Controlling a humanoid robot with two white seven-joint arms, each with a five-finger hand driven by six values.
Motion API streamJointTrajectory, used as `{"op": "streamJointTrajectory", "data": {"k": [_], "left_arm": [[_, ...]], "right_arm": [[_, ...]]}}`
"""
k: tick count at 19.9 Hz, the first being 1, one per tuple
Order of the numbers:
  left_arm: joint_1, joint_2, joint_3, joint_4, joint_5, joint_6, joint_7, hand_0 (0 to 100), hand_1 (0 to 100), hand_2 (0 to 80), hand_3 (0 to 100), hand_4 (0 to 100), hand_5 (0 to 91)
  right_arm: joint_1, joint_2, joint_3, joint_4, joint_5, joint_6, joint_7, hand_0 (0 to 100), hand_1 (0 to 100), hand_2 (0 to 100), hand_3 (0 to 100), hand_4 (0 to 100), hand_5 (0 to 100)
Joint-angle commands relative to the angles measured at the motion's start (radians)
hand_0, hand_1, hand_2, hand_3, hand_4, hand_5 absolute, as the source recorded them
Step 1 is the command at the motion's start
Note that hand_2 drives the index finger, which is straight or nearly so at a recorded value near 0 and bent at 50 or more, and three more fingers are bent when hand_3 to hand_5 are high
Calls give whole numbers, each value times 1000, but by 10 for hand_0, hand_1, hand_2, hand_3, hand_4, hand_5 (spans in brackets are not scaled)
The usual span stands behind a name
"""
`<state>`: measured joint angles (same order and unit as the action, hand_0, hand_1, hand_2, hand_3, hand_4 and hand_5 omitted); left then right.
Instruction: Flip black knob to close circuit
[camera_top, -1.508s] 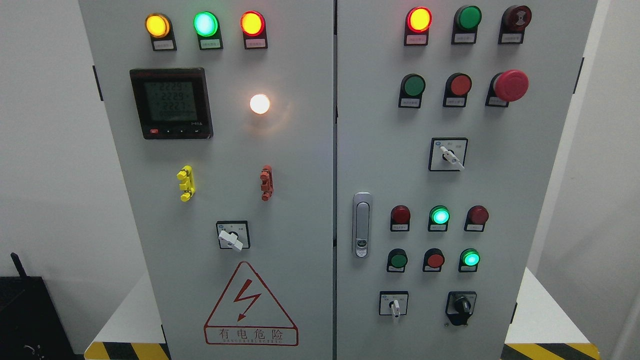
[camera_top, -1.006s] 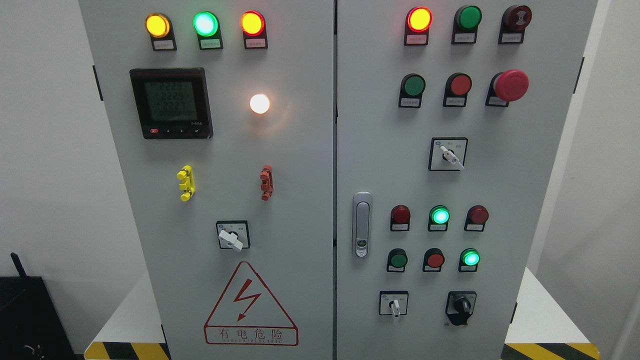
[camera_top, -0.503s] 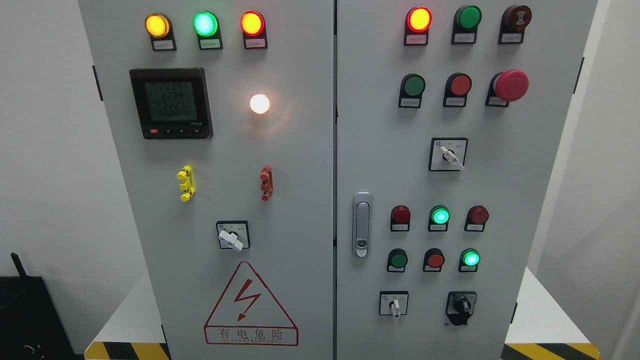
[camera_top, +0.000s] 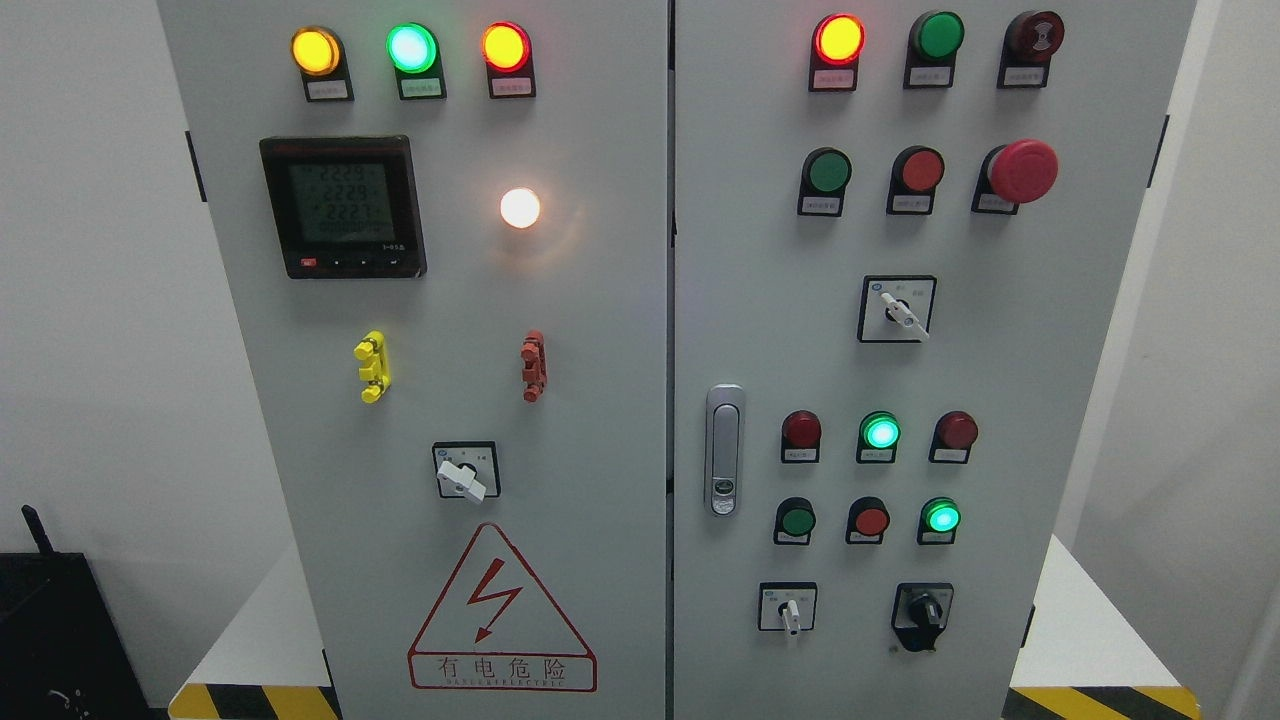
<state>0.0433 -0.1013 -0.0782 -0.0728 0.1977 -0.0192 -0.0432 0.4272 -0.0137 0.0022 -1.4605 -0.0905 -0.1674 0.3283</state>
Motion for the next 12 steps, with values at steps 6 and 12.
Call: {"op": "streamJointTrajectory", "data": {"k": [6,12], "left_arm": [[0,0,0,-1,0,1,0,120,556,0,0,0,0],[0,0,0,1,0,1,0,120,556,0,0,0,0]], "right_arm": [[-86,-77,-163,-624,765,-50,-116,0,287,729,906,750,743],[-200,-152,-108,-624,1113,205,-158,0,146,880,1000,840,842]]}}
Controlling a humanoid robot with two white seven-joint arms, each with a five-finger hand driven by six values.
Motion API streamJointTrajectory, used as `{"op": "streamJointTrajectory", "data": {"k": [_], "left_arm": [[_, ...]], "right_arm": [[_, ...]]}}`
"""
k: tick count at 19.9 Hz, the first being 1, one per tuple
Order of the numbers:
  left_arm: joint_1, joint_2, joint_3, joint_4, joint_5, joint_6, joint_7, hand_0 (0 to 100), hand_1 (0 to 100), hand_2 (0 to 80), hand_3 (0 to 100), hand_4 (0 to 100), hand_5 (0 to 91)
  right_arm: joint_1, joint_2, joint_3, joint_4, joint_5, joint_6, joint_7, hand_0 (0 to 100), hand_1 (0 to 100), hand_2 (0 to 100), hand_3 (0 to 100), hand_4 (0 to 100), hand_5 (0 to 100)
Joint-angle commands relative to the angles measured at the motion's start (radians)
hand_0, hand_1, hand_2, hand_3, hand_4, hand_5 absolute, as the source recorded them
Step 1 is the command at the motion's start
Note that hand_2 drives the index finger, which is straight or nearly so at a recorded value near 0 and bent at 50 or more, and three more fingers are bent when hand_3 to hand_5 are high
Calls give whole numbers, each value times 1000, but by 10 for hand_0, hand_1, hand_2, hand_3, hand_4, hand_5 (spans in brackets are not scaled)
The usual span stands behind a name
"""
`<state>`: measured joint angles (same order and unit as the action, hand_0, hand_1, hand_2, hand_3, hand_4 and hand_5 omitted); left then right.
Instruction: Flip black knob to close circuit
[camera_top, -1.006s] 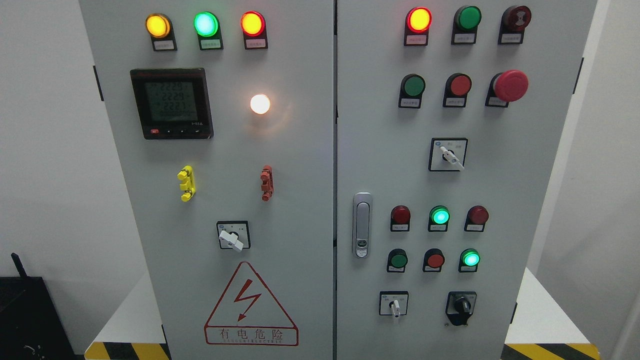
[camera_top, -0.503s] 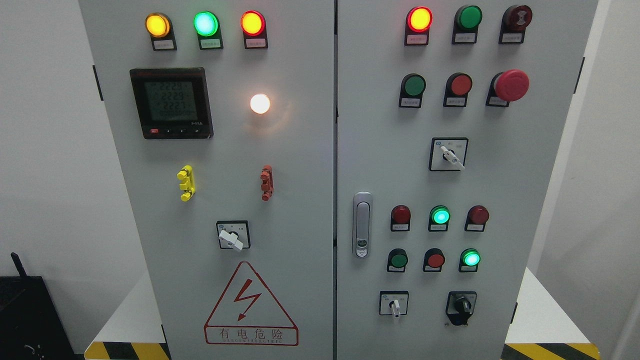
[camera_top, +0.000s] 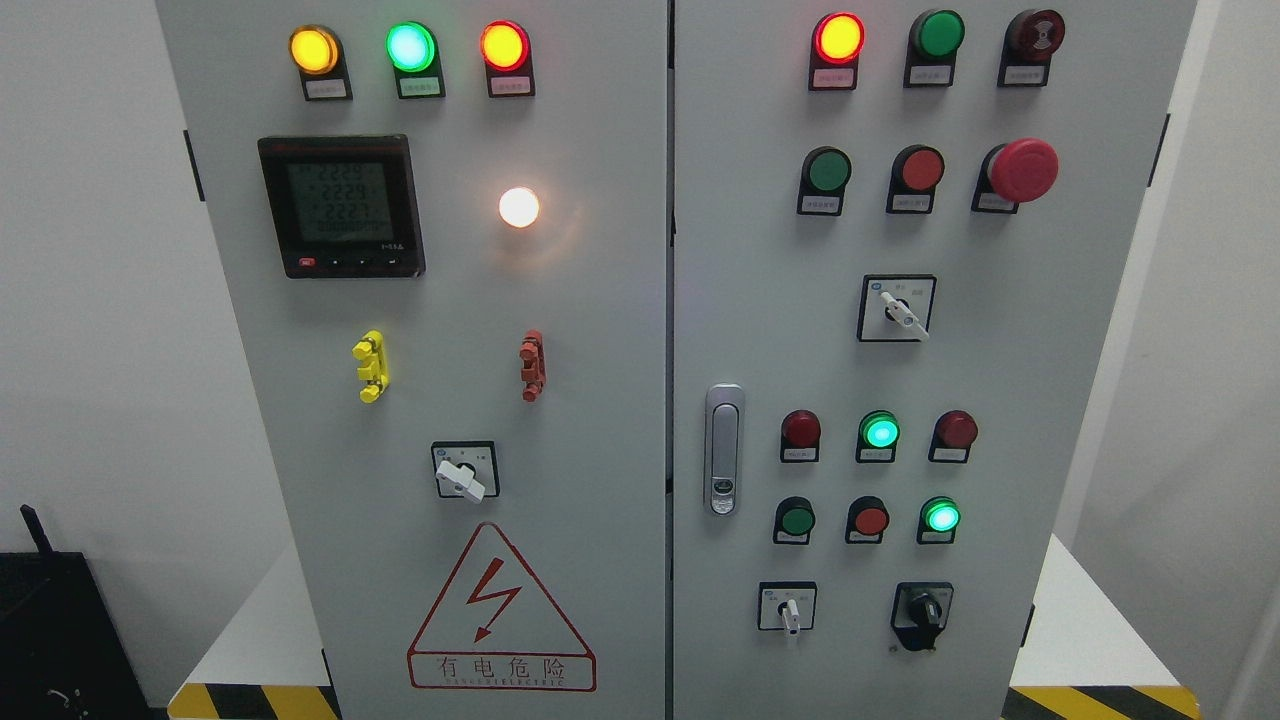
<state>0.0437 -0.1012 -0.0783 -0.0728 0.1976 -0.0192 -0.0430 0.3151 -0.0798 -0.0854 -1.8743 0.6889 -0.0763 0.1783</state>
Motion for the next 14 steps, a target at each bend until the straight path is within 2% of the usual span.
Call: {"op": "streamJointTrajectory", "data": {"k": [1,3,8,14], "left_arm": [[-1,0,0,-1,0,1,0,120,556,0,0,0,0],[1,0,0,-1,0,1,0,120,556,0,0,0,0],[1,0,0,-1,0,1,0,120,556,0,0,0,0],[-1,0,0,-1,0,1,0,120,556,0,0,0,0]], "right_arm": [[-111,-90,8,-207,363,159,-5,0,126,886,1000,845,849],[-151,-90,47,-184,388,235,-3,0,86,896,1000,862,864],[-231,-83,128,-134,458,368,-2,0,77,906,1000,876,883],[-272,-77,148,-97,477,382,-3,0,67,914,1000,884,890]]}}
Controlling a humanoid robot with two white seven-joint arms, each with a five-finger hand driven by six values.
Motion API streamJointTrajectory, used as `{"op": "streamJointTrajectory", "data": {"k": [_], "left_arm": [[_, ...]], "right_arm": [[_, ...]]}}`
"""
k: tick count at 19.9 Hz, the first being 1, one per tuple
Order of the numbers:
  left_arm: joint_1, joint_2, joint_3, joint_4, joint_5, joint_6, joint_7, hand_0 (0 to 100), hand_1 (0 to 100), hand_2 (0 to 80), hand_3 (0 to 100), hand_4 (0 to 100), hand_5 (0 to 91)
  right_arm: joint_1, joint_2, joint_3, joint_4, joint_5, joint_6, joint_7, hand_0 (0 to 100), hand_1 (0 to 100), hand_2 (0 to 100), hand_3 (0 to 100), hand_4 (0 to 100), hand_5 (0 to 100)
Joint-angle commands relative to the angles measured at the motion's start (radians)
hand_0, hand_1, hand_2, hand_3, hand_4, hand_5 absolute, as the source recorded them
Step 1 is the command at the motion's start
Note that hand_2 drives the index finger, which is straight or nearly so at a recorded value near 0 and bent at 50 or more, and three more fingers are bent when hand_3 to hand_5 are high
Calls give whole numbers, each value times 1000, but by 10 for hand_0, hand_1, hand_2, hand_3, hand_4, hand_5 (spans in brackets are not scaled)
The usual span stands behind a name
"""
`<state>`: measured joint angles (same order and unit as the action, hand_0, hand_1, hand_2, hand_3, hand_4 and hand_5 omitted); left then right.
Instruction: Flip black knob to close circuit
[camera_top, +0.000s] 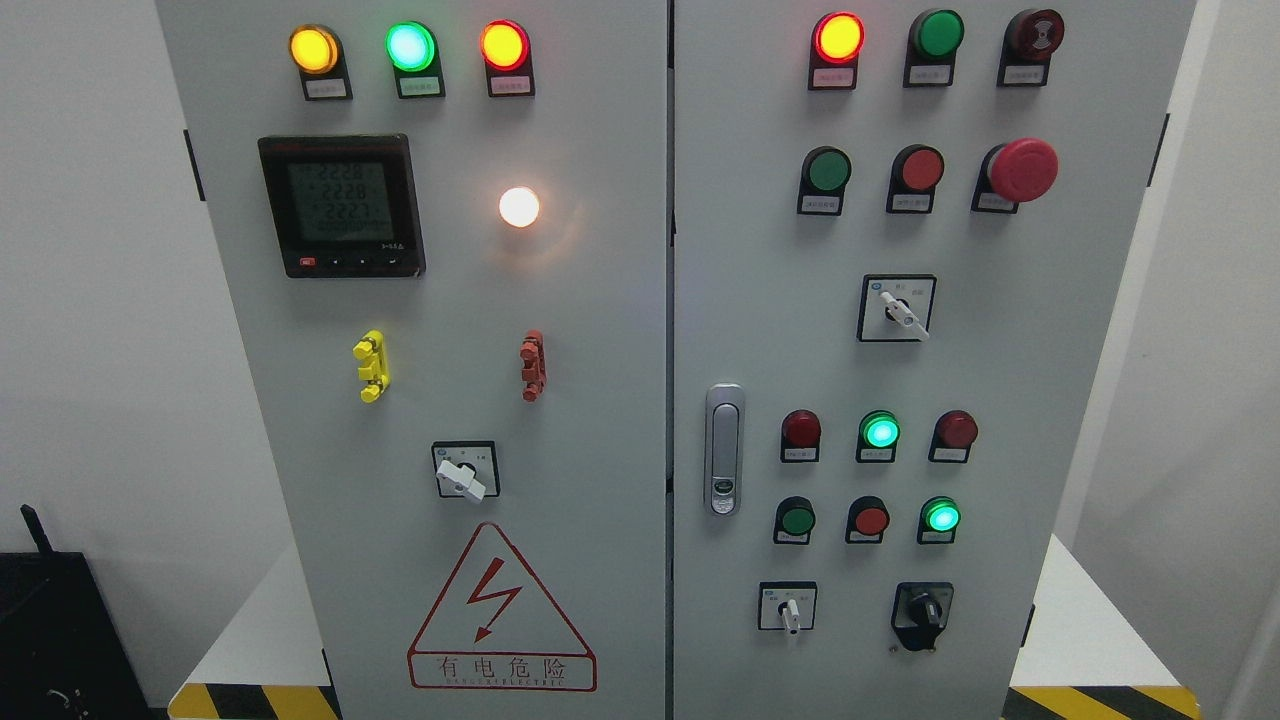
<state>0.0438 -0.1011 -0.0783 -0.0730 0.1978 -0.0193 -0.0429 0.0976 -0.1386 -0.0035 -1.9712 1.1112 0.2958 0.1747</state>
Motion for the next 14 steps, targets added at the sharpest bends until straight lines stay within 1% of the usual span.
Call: {"op": "streamJointTrajectory", "data": {"k": [1,6,14], "left_arm": [[-1,0,0,1,0,1,0,120,556,0,0,0,0],[-1,0,0,-1,0,1,0,120,556,0,0,0,0],[1,0,0,1,0,1,0,120,556,0,0,0,0]], "right_arm": [[-59,-16,71,8,55,9,0,0,65,914,1000,884,891],[-108,-9,92,72,56,11,-4,0,55,913,1000,885,893],[-199,-9,82,181,53,12,-6,0,52,914,1000,886,896]]}}
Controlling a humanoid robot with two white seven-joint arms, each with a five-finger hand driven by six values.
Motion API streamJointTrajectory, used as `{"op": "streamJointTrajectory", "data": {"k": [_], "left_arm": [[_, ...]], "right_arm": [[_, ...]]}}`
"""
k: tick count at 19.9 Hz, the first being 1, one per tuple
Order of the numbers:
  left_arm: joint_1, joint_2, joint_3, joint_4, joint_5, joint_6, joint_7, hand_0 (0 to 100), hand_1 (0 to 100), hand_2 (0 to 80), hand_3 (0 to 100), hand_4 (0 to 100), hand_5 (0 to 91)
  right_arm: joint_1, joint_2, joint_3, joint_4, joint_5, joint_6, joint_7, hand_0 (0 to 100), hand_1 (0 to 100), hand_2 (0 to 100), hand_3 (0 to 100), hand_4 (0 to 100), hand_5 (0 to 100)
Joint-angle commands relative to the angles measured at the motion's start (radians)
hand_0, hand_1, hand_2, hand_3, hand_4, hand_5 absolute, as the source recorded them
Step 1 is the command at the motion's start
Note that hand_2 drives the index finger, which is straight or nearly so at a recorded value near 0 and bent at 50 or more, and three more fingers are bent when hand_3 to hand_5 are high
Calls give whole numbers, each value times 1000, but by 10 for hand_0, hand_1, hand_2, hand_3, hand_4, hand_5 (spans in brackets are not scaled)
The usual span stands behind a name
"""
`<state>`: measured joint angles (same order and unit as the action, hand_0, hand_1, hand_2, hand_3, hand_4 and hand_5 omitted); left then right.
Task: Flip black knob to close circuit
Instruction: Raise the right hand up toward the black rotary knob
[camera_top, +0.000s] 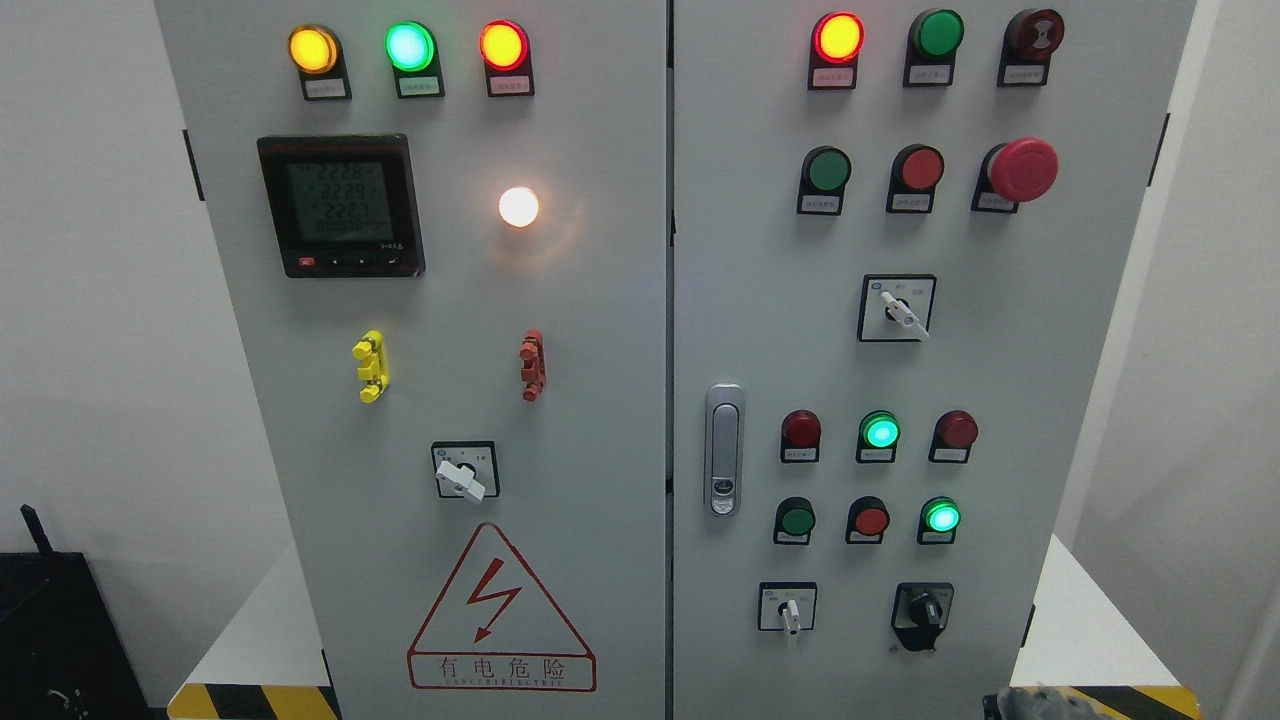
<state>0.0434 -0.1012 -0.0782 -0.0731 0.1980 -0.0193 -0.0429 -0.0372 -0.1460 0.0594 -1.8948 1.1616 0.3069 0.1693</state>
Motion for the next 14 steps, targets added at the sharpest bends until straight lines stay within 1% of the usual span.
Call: {"op": "streamJointTrajectory", "data": {"k": [1,14], "left_arm": [[0,0,0,1,0,1,0,120,556,0,0,0,0],[1,0,0,-1,0,1,0,120,556,0,0,0,0]], "right_arm": [[-72,-1,16,112,3,1,-1,0,51,915,1000,886,896],[-142,-3,-4,172,-6,3,-1,0,48,914,1000,886,897]]}}
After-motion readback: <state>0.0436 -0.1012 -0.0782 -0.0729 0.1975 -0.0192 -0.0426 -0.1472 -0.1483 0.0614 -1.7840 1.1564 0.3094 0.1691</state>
